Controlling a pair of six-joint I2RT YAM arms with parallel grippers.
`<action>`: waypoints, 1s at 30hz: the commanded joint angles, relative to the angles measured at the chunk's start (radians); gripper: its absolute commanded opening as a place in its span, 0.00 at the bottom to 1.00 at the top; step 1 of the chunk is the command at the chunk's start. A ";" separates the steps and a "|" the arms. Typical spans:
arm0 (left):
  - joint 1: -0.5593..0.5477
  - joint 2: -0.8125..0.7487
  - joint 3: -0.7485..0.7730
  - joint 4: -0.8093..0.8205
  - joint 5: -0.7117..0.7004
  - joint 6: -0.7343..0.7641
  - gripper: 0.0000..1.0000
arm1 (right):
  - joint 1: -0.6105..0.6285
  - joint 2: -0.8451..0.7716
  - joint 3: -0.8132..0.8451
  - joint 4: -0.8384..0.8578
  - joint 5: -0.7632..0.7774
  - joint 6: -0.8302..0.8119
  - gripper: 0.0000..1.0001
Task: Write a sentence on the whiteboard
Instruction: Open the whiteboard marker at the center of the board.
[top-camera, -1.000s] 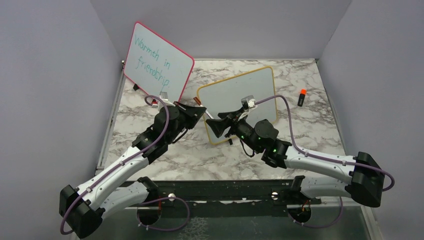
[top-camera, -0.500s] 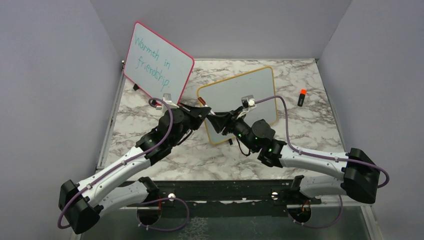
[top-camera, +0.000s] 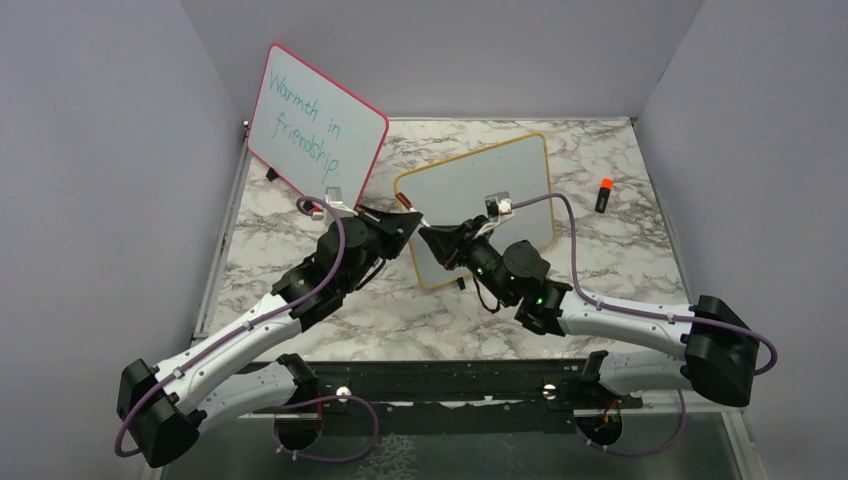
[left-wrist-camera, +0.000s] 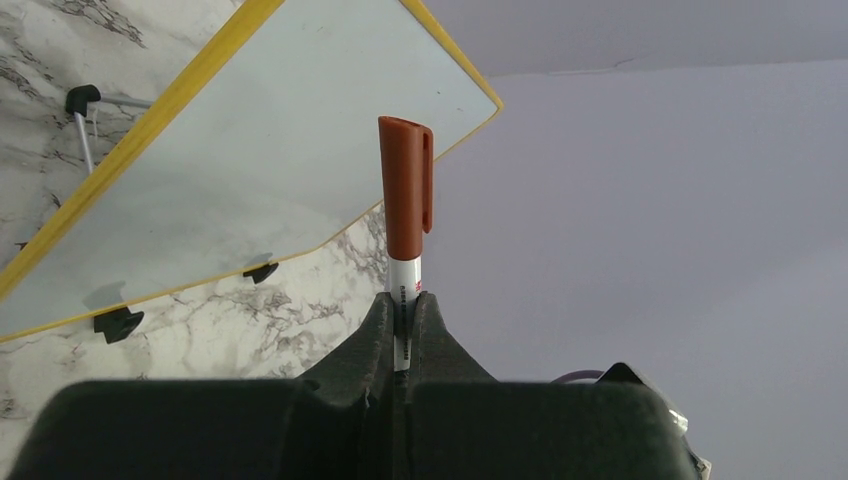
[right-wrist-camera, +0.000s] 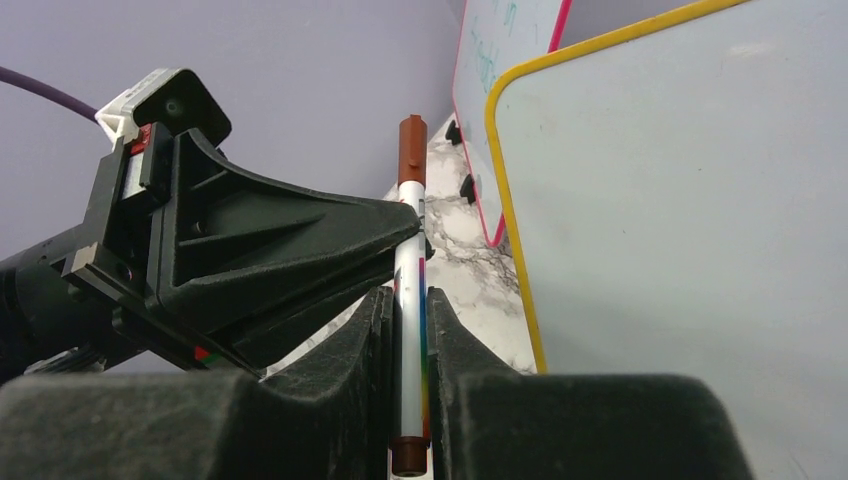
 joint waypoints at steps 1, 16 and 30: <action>-0.009 -0.002 -0.005 0.028 -0.017 -0.018 0.00 | 0.005 -0.010 -0.020 0.053 0.027 0.005 0.10; -0.009 -0.124 -0.007 -0.085 -0.113 0.434 0.68 | -0.008 -0.158 0.020 -0.268 -0.154 -0.174 0.00; -0.009 -0.275 0.066 -0.136 0.163 1.394 0.85 | -0.091 -0.261 0.179 -0.719 -0.327 -0.290 0.00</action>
